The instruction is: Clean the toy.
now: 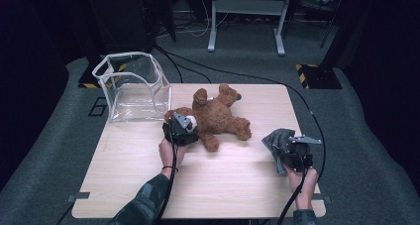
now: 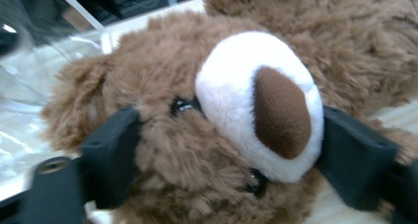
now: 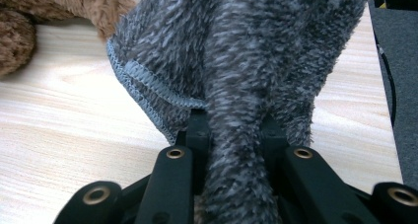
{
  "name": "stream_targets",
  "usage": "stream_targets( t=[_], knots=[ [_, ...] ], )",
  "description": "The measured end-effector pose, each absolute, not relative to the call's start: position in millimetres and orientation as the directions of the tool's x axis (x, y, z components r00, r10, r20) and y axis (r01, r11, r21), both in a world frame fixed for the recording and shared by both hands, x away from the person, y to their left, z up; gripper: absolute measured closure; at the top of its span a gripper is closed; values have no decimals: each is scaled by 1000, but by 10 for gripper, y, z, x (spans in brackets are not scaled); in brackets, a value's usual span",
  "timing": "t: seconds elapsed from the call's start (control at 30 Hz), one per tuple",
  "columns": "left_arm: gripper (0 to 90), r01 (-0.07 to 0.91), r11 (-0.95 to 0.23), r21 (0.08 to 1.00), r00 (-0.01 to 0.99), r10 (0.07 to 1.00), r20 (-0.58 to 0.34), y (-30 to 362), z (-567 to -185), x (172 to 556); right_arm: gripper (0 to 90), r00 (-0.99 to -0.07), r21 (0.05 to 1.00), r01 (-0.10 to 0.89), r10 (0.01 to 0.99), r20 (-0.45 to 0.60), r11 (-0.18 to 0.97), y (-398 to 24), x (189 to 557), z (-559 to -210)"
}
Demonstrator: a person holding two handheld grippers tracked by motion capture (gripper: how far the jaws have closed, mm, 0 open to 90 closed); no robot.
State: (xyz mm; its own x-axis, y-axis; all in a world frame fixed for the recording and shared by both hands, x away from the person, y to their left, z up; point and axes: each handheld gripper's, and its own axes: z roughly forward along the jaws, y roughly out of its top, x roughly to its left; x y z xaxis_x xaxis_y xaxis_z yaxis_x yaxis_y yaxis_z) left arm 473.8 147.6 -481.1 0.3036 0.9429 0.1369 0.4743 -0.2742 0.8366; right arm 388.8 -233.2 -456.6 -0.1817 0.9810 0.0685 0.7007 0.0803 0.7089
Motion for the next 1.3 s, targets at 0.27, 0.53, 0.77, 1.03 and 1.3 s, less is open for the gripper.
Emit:
stream_targets(
  t=[0.27, 0.53, 0.77, 1.03, 1.3],
  knots=[
    [443, 422, -296, 857, 371, 919, 135, 1560, -4879, 4752, 742, -186, 710, 699, 981, 61, 88, -2326, 3885, -4528],
    [474, 380, -308, 872, 496, 864, 89, 1747, -4877, 4736, 742, -188, 710, 698, 981, 56, 93, -2320, 3895, -4520],
    [474, 370, -309, 876, 572, 819, 48, 1849, -4871, 4720, 743, -187, 711, 697, 981, 52, 96, -2301, 3907, -4486],
    [471, 344, -325, 881, 683, 731, 4, 1849, -4866, 4680, 743, -191, 712, 694, 981, 39, 107, -2271, 3921, -4431],
    [467, 329, -330, 885, 727, 686, -15, 1756, -4866, 4638, 743, -219, 723, 677, 975, 19, 138, -2158, 3953, -4324]
  ],
)
